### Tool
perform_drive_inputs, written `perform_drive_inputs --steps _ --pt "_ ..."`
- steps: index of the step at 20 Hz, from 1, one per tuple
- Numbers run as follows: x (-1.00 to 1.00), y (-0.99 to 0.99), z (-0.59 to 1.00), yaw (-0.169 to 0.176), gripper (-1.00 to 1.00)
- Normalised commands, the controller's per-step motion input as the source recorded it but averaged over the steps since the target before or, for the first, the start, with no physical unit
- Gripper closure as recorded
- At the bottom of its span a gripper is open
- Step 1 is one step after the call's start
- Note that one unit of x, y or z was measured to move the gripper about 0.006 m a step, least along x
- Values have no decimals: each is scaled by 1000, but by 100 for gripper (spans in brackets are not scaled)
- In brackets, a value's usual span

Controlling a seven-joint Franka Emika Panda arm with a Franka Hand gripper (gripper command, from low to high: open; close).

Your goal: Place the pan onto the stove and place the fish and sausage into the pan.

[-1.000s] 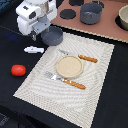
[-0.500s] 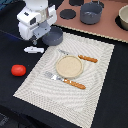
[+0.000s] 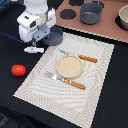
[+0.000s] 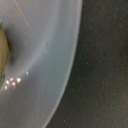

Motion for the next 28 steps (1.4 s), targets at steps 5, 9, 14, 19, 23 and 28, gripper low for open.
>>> perform_drive_inputs --steps 5,9,14,19,23,28 --pt "-43 6 -121 0 100" --pt "-20 1 -31 0 100" --pt "35 125 526 -21 100" --pt "179 318 955 -35 100" --pt "205 489 1000 -2 100" --pt "199 787 852 0 100"
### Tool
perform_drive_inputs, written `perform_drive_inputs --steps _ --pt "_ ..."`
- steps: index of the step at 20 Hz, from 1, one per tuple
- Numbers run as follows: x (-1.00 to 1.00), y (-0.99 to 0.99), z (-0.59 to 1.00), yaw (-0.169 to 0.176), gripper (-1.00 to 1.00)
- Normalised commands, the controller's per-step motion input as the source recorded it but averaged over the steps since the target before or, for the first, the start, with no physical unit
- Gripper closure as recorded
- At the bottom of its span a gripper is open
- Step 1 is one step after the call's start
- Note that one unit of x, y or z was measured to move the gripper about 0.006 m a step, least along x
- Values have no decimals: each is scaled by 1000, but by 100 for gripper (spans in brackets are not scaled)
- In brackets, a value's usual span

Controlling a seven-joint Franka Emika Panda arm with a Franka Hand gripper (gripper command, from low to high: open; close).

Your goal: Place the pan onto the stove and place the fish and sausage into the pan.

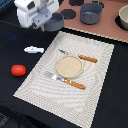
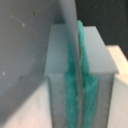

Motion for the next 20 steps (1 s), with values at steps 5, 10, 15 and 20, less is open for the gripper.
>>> perform_drive_inputs --steps 5,10,15,20 --pt "50 899 288 0 100" --pt "297 838 170 -2 100" --pt "441 736 67 -10 100" --pt "556 539 26 -33 100"
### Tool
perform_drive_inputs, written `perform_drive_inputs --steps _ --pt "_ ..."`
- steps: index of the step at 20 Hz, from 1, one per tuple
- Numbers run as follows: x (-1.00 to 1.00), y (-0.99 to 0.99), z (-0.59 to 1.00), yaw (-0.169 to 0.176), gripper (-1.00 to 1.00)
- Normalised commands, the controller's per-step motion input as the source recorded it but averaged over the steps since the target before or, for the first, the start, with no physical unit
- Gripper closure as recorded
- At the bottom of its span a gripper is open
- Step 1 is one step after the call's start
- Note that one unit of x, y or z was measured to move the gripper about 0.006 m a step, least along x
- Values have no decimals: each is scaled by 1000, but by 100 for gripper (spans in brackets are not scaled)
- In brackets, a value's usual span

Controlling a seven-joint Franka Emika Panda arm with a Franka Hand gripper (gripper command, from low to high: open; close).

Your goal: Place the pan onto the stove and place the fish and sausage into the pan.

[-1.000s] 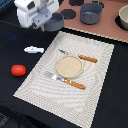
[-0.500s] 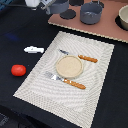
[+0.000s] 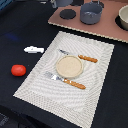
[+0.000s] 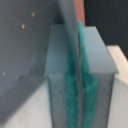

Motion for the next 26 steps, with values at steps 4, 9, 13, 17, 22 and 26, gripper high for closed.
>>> perform_drive_inputs --steps 4,9,13,17,22,26 --pt "502 384 -6 -25 100" --pt "261 140 -111 0 100" --pt "76 186 -224 0 100" --pt "124 299 -230 0 100" --pt "177 353 -180 0 100" --pt "264 364 -126 0 100"
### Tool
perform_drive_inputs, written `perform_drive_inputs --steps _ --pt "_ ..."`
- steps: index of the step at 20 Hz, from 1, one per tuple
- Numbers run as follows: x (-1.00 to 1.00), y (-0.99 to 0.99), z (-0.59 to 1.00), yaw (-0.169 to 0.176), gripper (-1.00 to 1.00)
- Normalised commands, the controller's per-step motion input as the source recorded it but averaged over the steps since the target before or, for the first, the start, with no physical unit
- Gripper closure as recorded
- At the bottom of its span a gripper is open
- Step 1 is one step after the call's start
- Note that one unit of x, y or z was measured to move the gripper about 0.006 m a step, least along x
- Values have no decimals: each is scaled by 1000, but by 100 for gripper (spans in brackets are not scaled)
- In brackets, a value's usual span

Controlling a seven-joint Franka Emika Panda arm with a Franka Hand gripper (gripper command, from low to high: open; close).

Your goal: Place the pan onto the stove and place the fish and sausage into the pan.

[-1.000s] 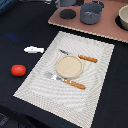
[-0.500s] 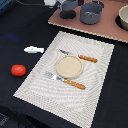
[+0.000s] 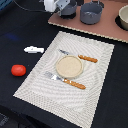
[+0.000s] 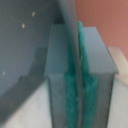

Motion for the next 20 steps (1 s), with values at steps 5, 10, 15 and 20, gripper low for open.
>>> perform_drive_inputs --steps 5,10,15,20 --pt "226 376 -130 0 100" --pt "107 298 -100 0 -100" --pt "-19 197 417 4 -100" --pt "-10 208 990 0 -100"
